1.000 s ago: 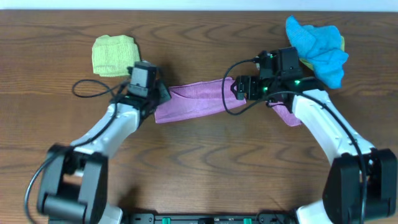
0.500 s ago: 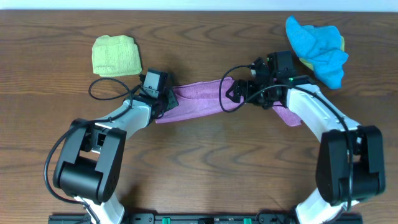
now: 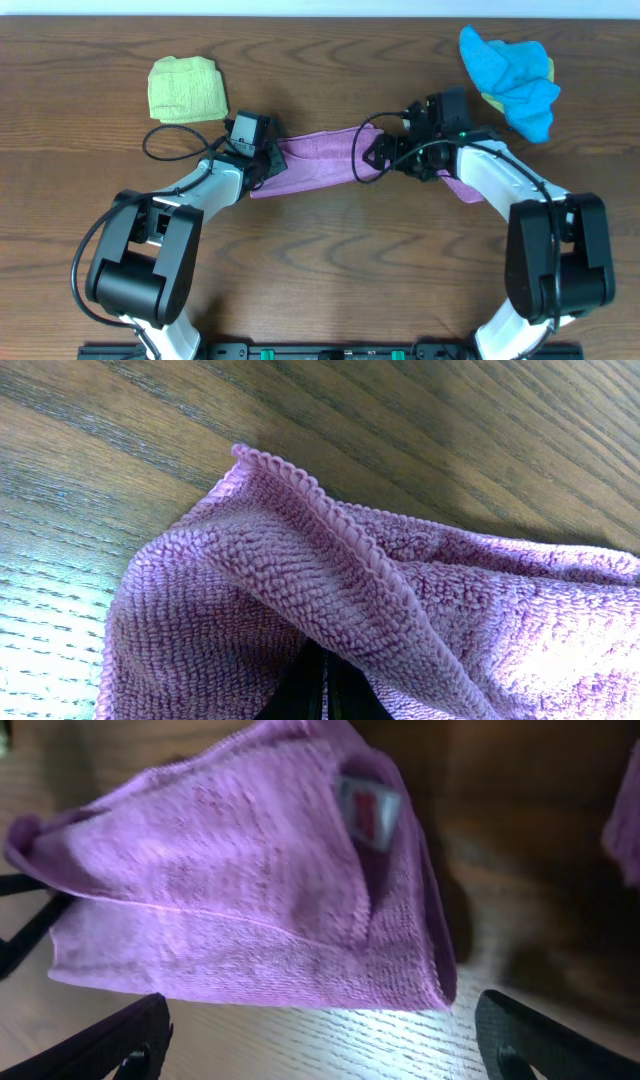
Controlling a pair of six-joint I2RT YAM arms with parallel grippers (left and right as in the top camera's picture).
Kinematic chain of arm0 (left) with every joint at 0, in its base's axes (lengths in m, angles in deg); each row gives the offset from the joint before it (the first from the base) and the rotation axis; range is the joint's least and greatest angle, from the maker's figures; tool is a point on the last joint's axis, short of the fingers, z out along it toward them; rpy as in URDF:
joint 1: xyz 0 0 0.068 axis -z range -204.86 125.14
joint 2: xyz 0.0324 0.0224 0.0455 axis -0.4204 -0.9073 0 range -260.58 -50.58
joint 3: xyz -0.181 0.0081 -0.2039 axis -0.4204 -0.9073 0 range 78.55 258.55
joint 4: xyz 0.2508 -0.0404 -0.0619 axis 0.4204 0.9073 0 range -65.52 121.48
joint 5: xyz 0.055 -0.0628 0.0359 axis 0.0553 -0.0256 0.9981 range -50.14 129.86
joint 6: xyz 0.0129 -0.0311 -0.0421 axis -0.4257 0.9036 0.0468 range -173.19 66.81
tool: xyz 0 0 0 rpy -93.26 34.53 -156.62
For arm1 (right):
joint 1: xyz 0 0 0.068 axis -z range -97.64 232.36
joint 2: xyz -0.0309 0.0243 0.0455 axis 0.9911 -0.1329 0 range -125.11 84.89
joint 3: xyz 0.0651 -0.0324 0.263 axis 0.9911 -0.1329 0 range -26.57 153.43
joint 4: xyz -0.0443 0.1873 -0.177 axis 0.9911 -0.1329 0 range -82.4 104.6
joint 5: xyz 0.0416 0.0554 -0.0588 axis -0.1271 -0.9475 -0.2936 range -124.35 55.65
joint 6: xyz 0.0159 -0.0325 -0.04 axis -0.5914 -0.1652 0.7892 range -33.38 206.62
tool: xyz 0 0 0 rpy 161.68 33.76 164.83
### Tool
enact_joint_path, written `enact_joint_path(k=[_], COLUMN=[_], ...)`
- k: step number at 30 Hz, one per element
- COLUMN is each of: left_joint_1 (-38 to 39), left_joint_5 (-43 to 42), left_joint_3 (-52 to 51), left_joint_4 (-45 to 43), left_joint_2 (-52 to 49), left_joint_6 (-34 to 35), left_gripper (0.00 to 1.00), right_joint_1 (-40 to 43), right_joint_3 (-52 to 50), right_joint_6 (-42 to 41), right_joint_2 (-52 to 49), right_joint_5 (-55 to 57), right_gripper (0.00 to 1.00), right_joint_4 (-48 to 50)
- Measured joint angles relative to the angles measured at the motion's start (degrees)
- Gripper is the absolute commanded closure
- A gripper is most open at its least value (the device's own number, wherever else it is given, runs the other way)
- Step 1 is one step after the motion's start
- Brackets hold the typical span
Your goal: Fold the cloth
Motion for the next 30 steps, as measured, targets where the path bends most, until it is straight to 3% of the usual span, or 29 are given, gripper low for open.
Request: enact_joint_path(k=[2, 21, 25, 30], left_joint_1=[0.0, 0.0, 0.0, 0.0], left_joint_5=[0.0, 0.0, 0.0, 0.0], left_joint_3=[0.0, 0.3, 0.3, 0.3], left_joint_4=[0.2, 0.7, 0.7, 0.8], left_joint_2=[0.0, 0.0, 0.0, 0.0], left_joint_6=[0.0, 0.0, 0.0, 0.0], left_gripper=[0.94, 0.95, 0.95, 0.94], right_joint_1=[0.0, -0.3, -1.2, -1.8], right_joint_3=[-1.6, -6.5, -6.2, -6.3], right_joint_6=[-1.0, -9.2, -9.7, -10.0], right_joint_2=[0.0, -1.7, -3.5, -4.8], right_joint_5=[0.1, -0.7, -1.4, 0.9], right_gripper=[0.13, 0.25, 0.41, 0.83], right_joint_4=[2.0, 17.1, 21.1, 22.9])
